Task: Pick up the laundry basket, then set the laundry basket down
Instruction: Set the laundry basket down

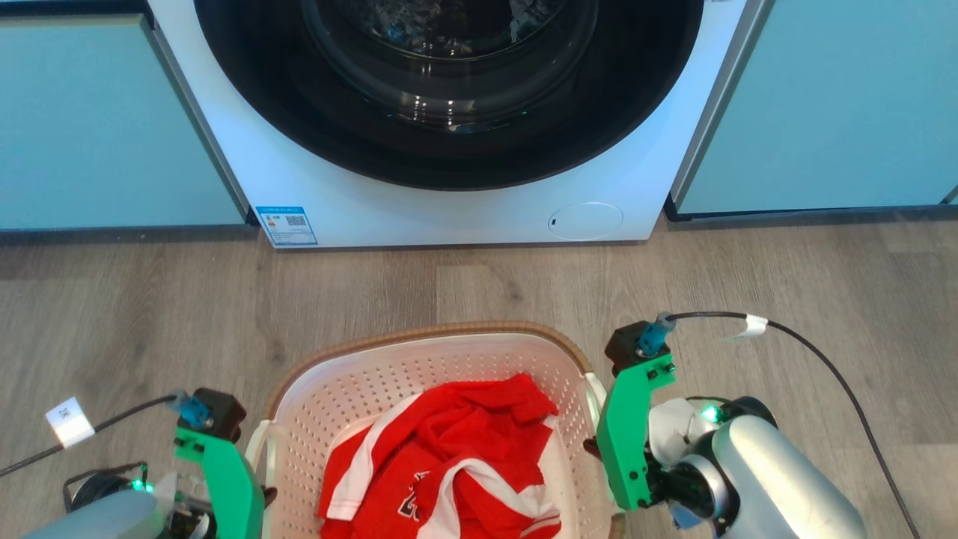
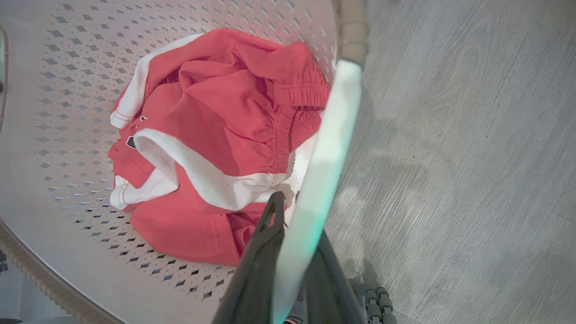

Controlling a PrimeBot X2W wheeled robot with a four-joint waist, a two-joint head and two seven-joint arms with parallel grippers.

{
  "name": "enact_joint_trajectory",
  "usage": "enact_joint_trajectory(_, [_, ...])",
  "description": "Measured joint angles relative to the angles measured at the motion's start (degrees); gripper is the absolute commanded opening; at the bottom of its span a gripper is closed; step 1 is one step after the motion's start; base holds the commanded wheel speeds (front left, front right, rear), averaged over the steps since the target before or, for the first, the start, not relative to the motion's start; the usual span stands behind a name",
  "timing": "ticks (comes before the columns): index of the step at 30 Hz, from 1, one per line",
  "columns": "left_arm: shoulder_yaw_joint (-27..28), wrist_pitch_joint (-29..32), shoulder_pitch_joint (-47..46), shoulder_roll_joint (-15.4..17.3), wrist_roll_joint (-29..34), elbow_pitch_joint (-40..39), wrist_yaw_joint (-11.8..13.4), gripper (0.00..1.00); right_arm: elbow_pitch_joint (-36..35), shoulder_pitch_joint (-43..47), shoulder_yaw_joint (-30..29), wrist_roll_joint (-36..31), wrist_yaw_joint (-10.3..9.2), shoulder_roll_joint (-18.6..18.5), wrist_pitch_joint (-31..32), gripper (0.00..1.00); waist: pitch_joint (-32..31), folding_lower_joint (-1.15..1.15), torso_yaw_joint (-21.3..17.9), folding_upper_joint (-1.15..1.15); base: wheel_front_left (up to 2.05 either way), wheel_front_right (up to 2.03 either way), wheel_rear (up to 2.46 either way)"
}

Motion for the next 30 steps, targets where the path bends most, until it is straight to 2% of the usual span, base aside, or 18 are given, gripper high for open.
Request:
enact_joint_trajectory(10, [0.3, -1.0, -0.03, -0.79, 0.68, 0.57, -0.02, 0.0, -0.53, -0.01, -0.68, -1.51, 0.0, -0.04, -0.1, 0.0, 2.55, 0.0, -0.06, 0.0, 0.0, 0.0, 0.0])
enact_joint_trajectory(20, [1.64, -3.6, -4.15, -3.63, 3.68, 5.31, -1.75, 0.0, 0.01, -2.36, -2.88, -4.15, 0.0, 1.34, -4.41, 0.0, 10.79, 0.01, -0.07, 0.0, 0.0, 0.0, 0.0])
enact_joint_trajectory(25, [1.99, -5.38, -8.4, -7.54, 6.41, 11.2, -2.64, 0.0, 2.54, -6.34, -3.98, -5.36, 0.0, 1.93, -8.27, 0.0, 16.17, 0.02, 0.05, 0.0, 0.0, 0.0, 0.0])
enact_joint_trajectory(30, [2.3, -7.67, -11.17, -12.36, 8.23, 18.5, -4.68, 0.0, 6.38, -9.27, -4.6, -6.95, 0.0, 2.34, -12.04, 0.0, 21.34, 0.02, 0.24, 0.0, 0.0, 0.0, 0.0])
